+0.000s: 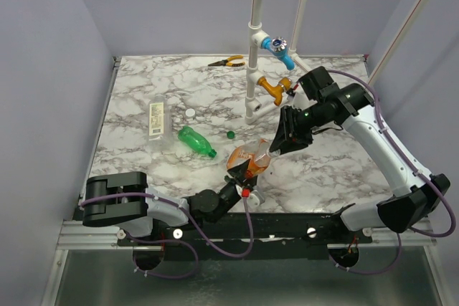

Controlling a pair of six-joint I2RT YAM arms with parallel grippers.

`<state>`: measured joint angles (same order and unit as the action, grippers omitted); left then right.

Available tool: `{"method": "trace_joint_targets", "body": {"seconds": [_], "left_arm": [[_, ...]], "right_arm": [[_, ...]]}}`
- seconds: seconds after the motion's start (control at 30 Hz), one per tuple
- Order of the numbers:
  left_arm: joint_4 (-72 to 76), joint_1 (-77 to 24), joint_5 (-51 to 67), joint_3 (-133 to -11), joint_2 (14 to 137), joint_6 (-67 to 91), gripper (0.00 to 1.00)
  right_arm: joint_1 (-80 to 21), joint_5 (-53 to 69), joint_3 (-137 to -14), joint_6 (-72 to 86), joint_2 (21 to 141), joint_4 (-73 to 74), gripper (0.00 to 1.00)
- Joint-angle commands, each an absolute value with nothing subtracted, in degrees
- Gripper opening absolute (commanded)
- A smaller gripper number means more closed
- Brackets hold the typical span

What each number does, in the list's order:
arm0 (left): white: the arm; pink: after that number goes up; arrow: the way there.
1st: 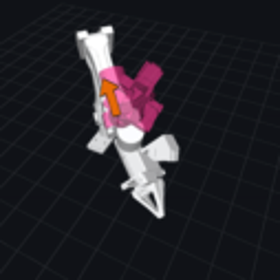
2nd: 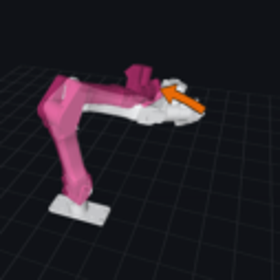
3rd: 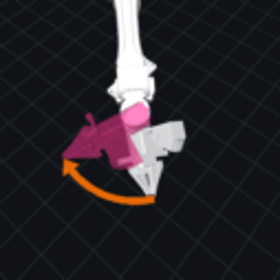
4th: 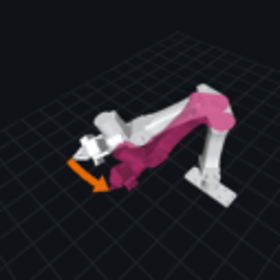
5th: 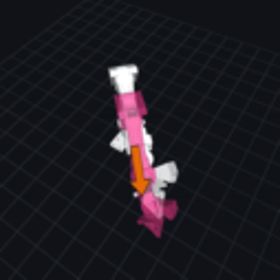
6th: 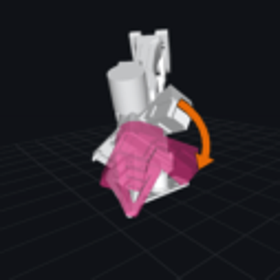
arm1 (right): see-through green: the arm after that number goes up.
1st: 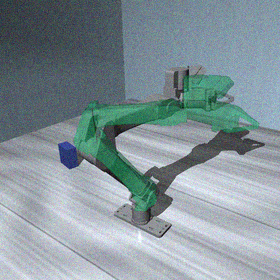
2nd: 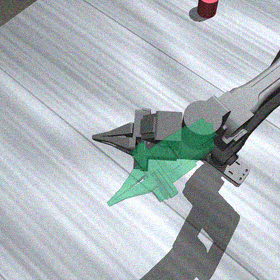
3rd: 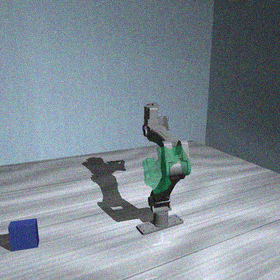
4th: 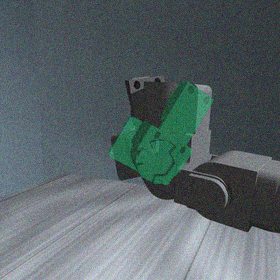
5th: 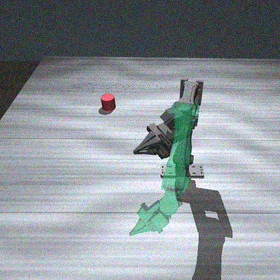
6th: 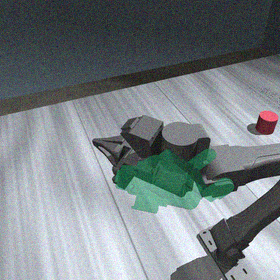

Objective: Screw on the bottle caps
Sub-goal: Screw the bottle cap onto the plastic bottle.

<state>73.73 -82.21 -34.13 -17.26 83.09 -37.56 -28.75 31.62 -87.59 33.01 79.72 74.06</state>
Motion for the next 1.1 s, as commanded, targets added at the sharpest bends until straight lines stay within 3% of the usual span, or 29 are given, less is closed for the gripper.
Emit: {"method": "trace_joint_targets", "body": {"seconds": [0.0,0.37,1.07], "left_arm": [[76.9,-82.9,-31.9,-19.2,84.5,-37.3,0.00],[71.8,-81.4,-32.2,-22.4,86.3,-28.6,0.00],[75.7,-81.0,-31.0,-23.1,87.7,-29.3,0.00]], "right_arm": [[-28.4,30.4,-89.5,33.0,80.9,75.7,0.37],[-28.4,24.6,-90.8,32.9,81.3,76.8,0.37],[-28.3,24.5,-89.0,32.2,81.3,76.8,0.38]]}}
